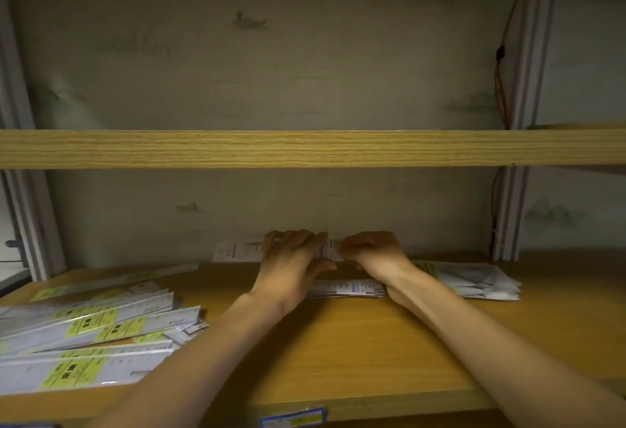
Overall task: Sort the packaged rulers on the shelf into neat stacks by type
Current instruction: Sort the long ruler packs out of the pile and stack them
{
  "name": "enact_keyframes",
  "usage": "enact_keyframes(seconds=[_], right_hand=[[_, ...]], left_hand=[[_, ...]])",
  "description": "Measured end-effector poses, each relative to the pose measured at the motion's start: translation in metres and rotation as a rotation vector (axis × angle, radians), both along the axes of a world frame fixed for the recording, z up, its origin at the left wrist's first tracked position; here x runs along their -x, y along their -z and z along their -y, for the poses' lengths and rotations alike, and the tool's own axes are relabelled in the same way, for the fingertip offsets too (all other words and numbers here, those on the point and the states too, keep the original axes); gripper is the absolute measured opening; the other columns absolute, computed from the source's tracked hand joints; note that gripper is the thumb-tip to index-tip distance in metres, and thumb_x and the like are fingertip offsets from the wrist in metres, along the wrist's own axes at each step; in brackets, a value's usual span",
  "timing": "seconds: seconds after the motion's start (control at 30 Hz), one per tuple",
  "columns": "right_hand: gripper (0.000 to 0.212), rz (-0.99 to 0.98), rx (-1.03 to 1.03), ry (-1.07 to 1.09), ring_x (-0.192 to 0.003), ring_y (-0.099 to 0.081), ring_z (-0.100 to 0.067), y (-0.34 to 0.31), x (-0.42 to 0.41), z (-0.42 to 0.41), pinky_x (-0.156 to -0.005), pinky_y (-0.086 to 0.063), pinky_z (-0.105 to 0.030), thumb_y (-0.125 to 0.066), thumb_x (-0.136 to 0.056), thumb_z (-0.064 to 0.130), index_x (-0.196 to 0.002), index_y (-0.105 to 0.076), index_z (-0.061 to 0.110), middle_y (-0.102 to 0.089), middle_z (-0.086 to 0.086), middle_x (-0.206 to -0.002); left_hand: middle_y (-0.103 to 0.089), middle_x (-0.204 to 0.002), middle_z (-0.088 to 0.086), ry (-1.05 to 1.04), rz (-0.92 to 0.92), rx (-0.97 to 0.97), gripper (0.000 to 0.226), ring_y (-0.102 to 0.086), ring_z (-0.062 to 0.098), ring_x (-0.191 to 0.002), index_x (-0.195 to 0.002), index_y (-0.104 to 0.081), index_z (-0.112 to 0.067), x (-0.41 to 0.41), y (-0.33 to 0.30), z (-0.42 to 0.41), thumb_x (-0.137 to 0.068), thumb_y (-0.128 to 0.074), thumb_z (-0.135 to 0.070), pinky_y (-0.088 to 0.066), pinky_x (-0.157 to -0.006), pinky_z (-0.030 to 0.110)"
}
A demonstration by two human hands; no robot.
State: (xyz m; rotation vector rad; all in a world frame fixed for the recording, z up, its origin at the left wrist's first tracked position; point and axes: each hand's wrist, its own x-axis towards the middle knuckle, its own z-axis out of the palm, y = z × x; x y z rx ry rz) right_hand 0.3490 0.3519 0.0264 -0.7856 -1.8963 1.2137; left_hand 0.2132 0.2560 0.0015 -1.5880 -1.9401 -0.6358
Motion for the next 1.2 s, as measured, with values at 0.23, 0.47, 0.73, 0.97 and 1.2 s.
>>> enact_keyframes(seconds=[0.23,0.47,0.73,0.97,1.2], right_hand=[[0.023,0.005,-0.016,0.148,-0.096,-0.062,-0.023,0.001,0.002,-0.010,-0.087,-0.052,-0.032,-0.065,-0.091,0.014,-0.110,-0.068,0.001,-0.065,-0.010,-0.103],[0.012,0.118,0.040,0.395,-0.098,-0.063,-0.031,0.020,-0.011,-0.041,-0.086,-0.055,-0.042,-0.066,-0.088,0.018,-0.097,-0.062,0.012,-0.066,-0.017,-0.108],[0.008,0.351,-0.192,0.409,-0.103,-0.062,-0.029,0.030,-0.018,-0.031,-0.074,-0.045,-0.027,-0.062,-0.091,0.019,-0.094,-0.066,0.012,-0.066,-0.008,-0.099],[0.016,0.569,-0.584,0.409,-0.091,-0.066,-0.028,0.038,-0.023,-0.027,-0.072,-0.053,-0.032,-0.057,-0.093,0.029,-0.098,-0.069,0.018,-0.070,-0.007,-0.098],[0.023,0.453,-0.699,0.376,-0.098,-0.065,-0.035,0.034,-0.034,-0.017,-0.075,-0.051,-0.035,-0.056,-0.094,0.032,-0.103,-0.069,0.016,-0.071,-0.012,-0.102]], left_hand=[[-0.040,-0.147,-0.005,0.004,-0.004,-0.011,0.057,-0.028,0.017,-0.139,-0.146,-0.036,-0.027,0.000,-0.001,0.004,-0.094,-0.050,-0.048,-0.008,-0.110,0.035],[-0.050,-0.135,-0.003,-0.076,0.033,-0.063,0.037,-0.037,0.019,-0.133,-0.133,-0.052,-0.028,0.023,0.002,0.023,-0.096,-0.053,-0.032,-0.012,-0.106,0.036],[-0.057,-0.126,-0.001,-0.113,0.075,-0.069,0.029,-0.045,0.021,-0.127,-0.122,-0.060,-0.026,0.028,0.008,0.035,-0.095,-0.056,-0.034,-0.015,-0.100,0.036],[-0.056,-0.127,-0.004,-0.133,0.085,-0.059,0.028,-0.044,0.019,-0.126,-0.121,-0.059,-0.029,0.023,0.009,0.038,-0.095,-0.053,-0.038,-0.015,-0.098,0.035],[-0.060,-0.124,-0.005,-0.144,0.177,-0.100,0.026,-0.050,0.021,-0.121,-0.118,-0.060,-0.028,0.011,0.007,0.032,-0.096,-0.052,-0.038,-0.020,-0.098,0.035]])
